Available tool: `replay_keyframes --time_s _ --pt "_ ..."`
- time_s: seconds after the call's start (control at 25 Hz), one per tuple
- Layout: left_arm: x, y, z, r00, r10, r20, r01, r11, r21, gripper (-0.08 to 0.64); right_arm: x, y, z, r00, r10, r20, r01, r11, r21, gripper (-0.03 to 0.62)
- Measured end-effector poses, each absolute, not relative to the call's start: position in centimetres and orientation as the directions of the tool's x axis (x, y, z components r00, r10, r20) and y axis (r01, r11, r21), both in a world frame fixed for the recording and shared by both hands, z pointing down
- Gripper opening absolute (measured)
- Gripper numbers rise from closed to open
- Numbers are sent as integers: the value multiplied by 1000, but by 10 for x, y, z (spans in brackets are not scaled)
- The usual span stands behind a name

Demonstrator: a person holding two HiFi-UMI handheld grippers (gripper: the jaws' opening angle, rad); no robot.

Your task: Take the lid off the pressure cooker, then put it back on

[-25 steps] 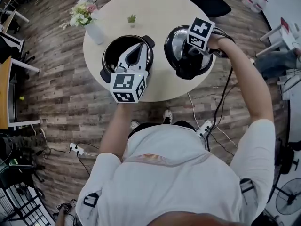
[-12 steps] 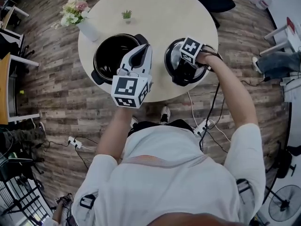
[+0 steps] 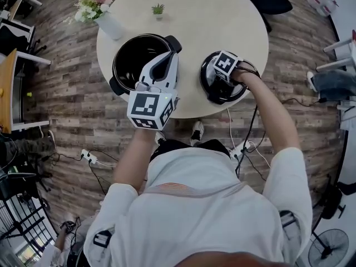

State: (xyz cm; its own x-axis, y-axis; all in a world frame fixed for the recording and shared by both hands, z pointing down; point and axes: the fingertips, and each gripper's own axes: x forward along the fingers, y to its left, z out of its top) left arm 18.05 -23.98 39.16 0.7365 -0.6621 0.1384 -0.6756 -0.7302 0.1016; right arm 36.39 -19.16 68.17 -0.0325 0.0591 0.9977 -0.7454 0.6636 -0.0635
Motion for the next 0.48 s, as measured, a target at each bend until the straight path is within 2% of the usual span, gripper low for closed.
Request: replay_keyframes --time_s 0.48 --pt "168 -247 403 728 -670 147 -686 -714 139 5 364 -192 700 -57 -2 998 -758 651 -43 295"
